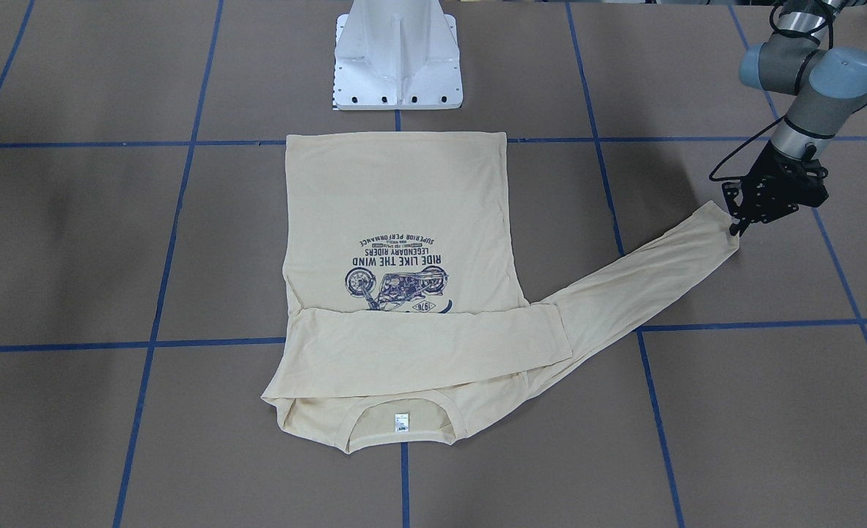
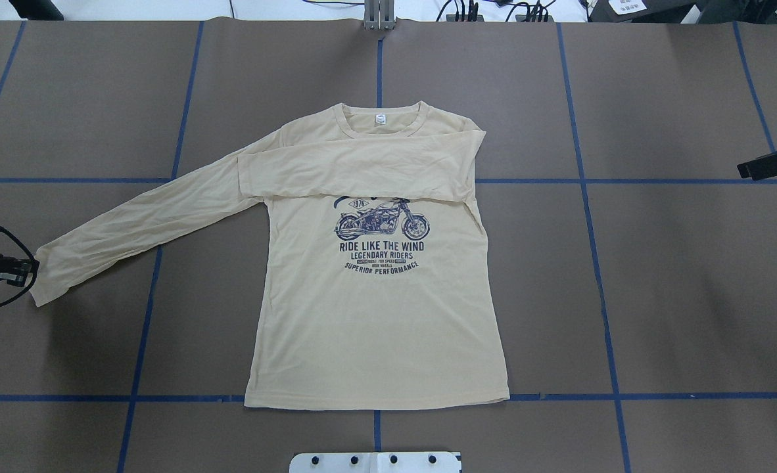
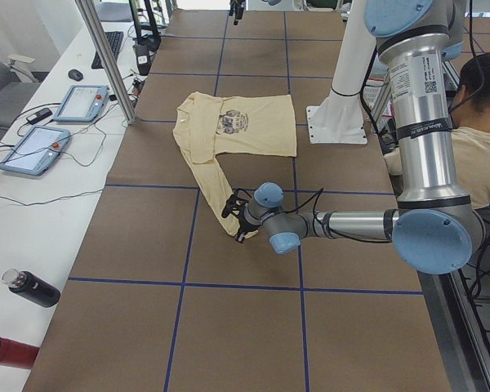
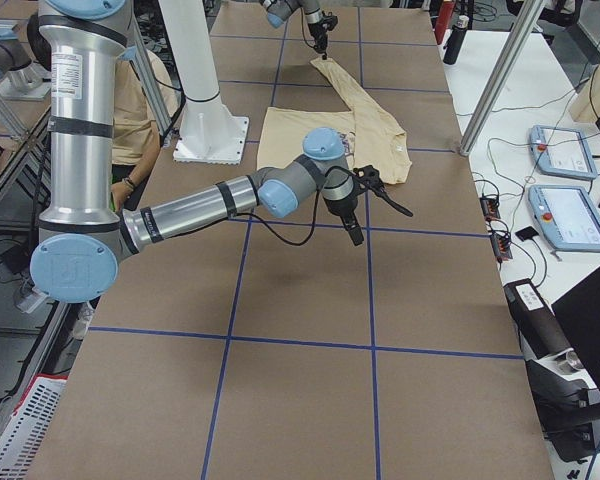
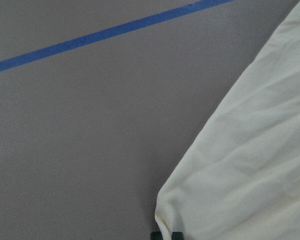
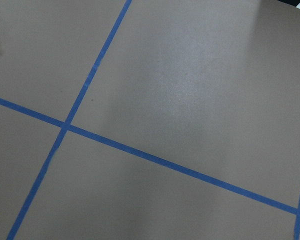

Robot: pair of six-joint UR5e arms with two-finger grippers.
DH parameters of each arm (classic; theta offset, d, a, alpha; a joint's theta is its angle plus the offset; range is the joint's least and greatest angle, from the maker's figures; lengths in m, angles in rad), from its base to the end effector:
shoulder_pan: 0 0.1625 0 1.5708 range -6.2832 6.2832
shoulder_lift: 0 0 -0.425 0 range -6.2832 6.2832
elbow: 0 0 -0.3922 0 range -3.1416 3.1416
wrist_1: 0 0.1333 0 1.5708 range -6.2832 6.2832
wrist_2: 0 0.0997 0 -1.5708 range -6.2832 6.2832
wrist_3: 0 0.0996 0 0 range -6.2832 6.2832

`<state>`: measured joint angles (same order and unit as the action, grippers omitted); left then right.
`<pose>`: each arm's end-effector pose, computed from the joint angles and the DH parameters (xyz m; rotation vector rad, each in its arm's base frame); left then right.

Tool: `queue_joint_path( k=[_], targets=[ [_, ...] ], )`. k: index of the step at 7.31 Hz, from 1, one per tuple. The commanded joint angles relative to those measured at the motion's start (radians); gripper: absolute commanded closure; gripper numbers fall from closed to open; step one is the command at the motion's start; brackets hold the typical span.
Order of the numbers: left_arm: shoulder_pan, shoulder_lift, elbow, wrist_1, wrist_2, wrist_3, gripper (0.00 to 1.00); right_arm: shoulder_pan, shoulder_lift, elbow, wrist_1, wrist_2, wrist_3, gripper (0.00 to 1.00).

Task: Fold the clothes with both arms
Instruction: 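Lower the left gripper to the cuff of the other sleeve and grasp, then lift the sleeve with the left gripper and lay it across the shirt front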

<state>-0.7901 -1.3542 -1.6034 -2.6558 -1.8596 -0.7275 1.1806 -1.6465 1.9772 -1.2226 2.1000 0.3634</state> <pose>0.2288 -0.3800 0.6304 0.4682 0.8090 0.1794 -0.1021 -0.4666 0.4632 0.4293 -0.7170 -0.2048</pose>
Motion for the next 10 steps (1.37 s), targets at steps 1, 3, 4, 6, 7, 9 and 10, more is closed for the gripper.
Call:
queue_joint_path(
  k=[1, 3, 4, 6, 7, 9, 10],
  targets=[
    [-0.014, 0.026, -0.082, 0.011, -0.054, 0.019, 1.00, 0.001, -0.001, 0.000, -0.002, 0.000, 0.002, 0.00],
    [-0.076, 0.020, -0.275, 0.246, -0.127, 0.020, 1.00, 0.001, -0.001, 0.000, 0.000, 0.000, 0.005, 0.00],
    [-0.077, -0.068, -0.379, 0.465, -0.127, 0.020, 1.00, -0.001, -0.001, -0.001, -0.002, 0.000, 0.005, 0.00],
    [-0.072, -0.384, -0.399, 0.824, -0.128, 0.008, 1.00, -0.001, -0.001, -0.003, -0.002, 0.000, 0.008, 0.00],
    [-0.069, -0.557, -0.391, 1.029, -0.128, 0.007, 1.00, -0.001, 0.000, -0.008, 0.000, 0.000, 0.008, 0.00],
    [-0.043, -0.812, -0.281, 1.188, -0.157, -0.053, 1.00, -0.001, -0.001, -0.014, -0.002, 0.000, 0.000, 0.00],
    [-0.029, -0.938, -0.150, 1.182, -0.159, -0.108, 1.00, 0.001, -0.003, -0.020, 0.001, 0.002, -0.003, 0.00]
  ],
)
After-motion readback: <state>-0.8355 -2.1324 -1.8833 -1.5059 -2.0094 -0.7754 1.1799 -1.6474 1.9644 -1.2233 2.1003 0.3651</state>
